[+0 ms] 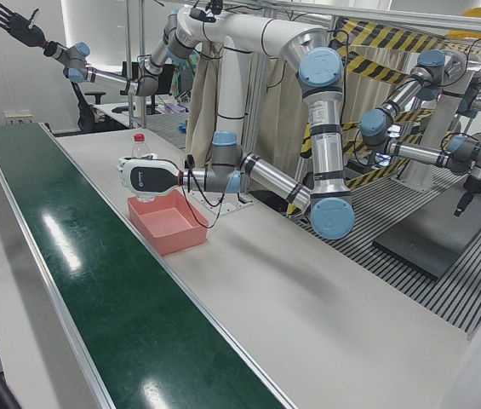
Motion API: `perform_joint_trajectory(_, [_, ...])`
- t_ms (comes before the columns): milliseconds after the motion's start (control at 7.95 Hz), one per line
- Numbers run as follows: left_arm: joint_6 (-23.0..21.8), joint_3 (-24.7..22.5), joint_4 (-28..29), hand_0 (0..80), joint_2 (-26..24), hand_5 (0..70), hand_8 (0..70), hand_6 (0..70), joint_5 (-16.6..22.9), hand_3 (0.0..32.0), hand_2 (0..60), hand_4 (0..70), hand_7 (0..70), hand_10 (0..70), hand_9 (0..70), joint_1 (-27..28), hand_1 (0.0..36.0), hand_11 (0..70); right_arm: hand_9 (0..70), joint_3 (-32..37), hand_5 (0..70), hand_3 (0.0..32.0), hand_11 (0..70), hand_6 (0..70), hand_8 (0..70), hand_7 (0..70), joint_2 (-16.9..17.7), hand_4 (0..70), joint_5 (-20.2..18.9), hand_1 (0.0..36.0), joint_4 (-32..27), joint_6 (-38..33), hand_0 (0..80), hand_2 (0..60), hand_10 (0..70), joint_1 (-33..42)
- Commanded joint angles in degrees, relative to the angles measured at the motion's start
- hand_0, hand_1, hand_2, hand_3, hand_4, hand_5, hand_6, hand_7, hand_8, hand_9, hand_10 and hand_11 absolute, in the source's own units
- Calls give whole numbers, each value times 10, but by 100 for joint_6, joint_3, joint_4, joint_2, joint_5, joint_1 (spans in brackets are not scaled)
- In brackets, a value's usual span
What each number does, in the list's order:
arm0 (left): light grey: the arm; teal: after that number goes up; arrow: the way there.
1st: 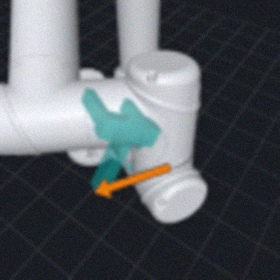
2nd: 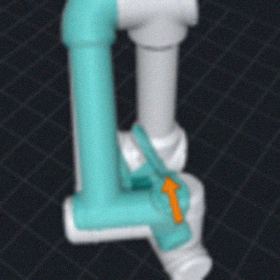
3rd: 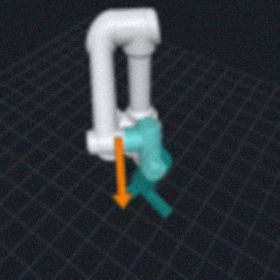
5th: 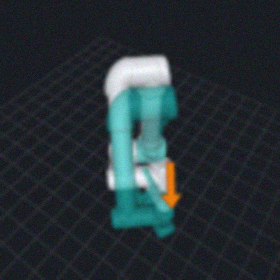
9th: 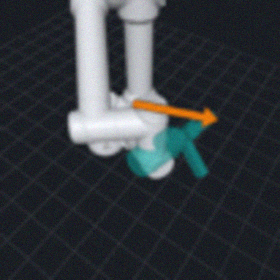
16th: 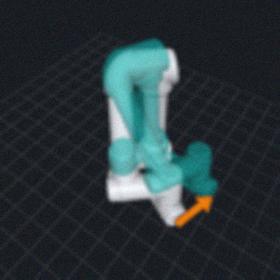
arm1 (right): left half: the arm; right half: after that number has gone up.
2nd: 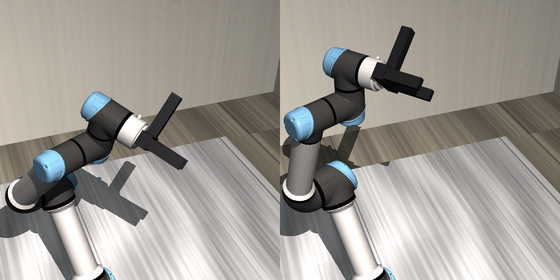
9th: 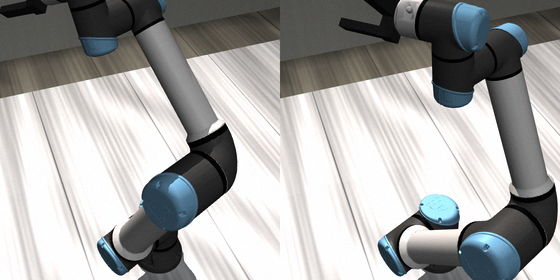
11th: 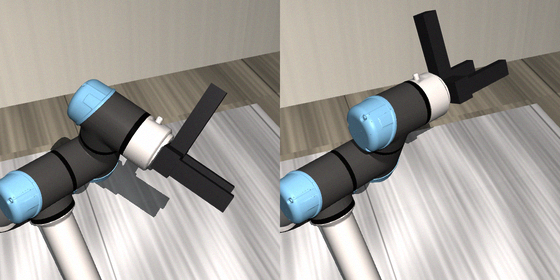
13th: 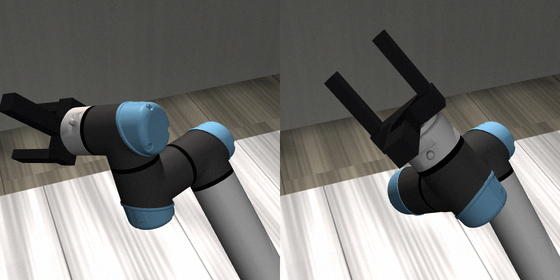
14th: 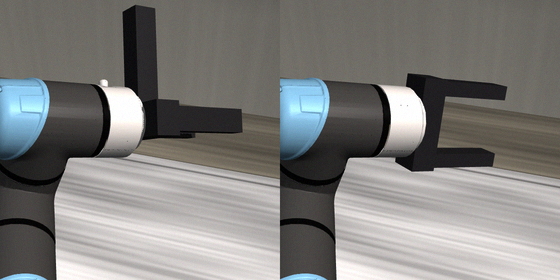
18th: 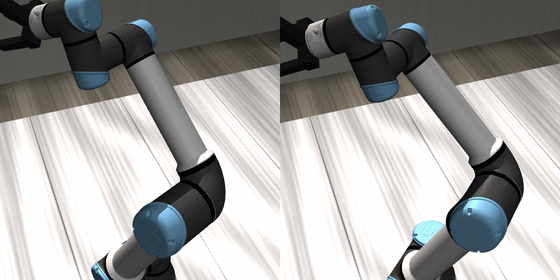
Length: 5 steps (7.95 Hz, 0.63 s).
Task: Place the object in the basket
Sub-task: 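Carry the bottle with the left hand down into the pink tray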
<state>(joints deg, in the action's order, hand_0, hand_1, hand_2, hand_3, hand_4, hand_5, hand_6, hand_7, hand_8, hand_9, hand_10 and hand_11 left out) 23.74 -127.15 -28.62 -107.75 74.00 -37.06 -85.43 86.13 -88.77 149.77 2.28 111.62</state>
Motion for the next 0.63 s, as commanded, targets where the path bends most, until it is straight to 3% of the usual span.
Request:
perform_joint_trajectory(0, [341, -133, -47, 562, 0, 577, 485, 463, -52, 0, 535, 448, 447, 385, 594, 1075, 235, 553, 0, 0, 0, 0, 0, 0, 0, 0, 0, 0, 0, 0, 0, 0, 0, 0, 0, 0])
perform_joint_trajectory(252, [553, -152, -126, 560, 8, 560, 473, 455, -79, 0, 492, 446, 442, 366, 576, 1403, 225, 529, 0, 0, 0, 0, 0, 0, 0, 0, 0, 0, 0, 0, 0, 0, 0, 0, 0, 0])
perform_joint_trajectory(377, [553, -152, -126, 552, 26, 539, 456, 438, -79, 0, 442, 433, 432, 345, 553, 1447, 209, 501, 0, 0, 0, 0, 0, 0, 0, 0, 0, 0, 0, 0, 0, 0, 0, 0, 0, 0])
perform_joint_trajectory(503, [545, -161, -118, 549, 52, 515, 432, 403, -79, 0, 340, 416, 416, 320, 523, 1448, 187, 468, 0, 0, 0, 0, 0, 0, 0, 0, 0, 0, 0, 0, 0, 0, 0, 0, 0, 0])
